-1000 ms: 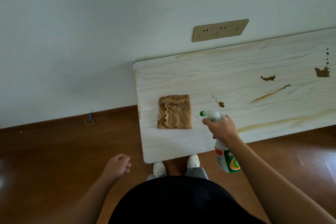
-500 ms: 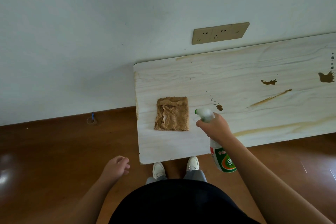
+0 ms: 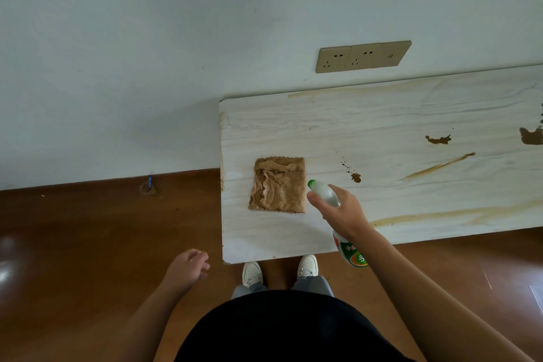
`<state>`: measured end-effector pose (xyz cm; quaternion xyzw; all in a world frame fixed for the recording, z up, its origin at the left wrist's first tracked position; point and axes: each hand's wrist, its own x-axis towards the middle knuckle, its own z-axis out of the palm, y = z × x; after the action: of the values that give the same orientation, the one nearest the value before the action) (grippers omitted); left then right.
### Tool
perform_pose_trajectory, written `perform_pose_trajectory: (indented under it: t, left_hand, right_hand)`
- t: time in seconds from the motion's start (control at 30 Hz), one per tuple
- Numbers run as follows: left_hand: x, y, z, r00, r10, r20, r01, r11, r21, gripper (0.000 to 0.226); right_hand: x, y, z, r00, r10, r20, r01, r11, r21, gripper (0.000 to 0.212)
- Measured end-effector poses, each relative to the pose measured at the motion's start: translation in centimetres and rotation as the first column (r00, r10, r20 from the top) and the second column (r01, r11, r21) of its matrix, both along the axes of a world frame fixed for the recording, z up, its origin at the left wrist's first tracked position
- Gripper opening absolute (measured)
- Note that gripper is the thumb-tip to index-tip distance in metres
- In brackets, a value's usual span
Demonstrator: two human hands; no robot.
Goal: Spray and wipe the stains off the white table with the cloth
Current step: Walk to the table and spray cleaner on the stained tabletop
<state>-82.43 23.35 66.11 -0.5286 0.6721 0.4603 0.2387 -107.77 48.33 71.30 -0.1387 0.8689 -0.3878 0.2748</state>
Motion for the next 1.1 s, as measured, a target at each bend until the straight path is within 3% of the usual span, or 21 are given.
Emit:
perform_pose_trajectory:
  t: [0.2,0.43,0.57,0.77,0.97,1.1]
  left_hand:
    - [0.0,-0.3,-0.4,1.000,0.019,0.004,-0.019,1.000,-0.001,0.020]
    - [-0.1,-0.5,-0.6,0.999,0.048,0.005,-0.049,0.999,0.009,0.021]
    - [-0.3,-0.6,-0.6,0.998,0.066,0.010,-0.066,0.998,0.009,0.020]
    - [-0.4,-0.9,-0.7,0.998,0.068,0.009,-0.068,0.998,0.017,0.021]
    - [-0.4,-1.4,-0.9,0.997,0.080,0.019,-0.080,0.997,0.016,0.022]
    - [-0.5,-1.7,-1.1,0.997,0.071,0.022,-0.071,0.997,0.006,0.021]
  right_hand:
    - [0.0,0.2,-0.6,0.999,0.001,-0.053,-0.003,0.999,-0.041,0.043]
    - [0.2,-1.0,-0.2,0.988,0.107,-0.112,-0.077,0.965,0.250,0.058]
    - [0.0,-1.7,0.1,0.996,0.056,-0.074,-0.030,0.949,0.312,0.059]
    - [-0.3,-2.5,0.1,0.998,0.025,-0.054,-0.006,0.948,0.318,0.062]
    - [-0.5,-2.8,0.1,0.989,0.007,-0.145,0.040,0.948,0.316,0.059]
    - [-1.5,-2.8,0.0,0.990,-0.006,-0.138,0.036,0.974,0.222,0.053]
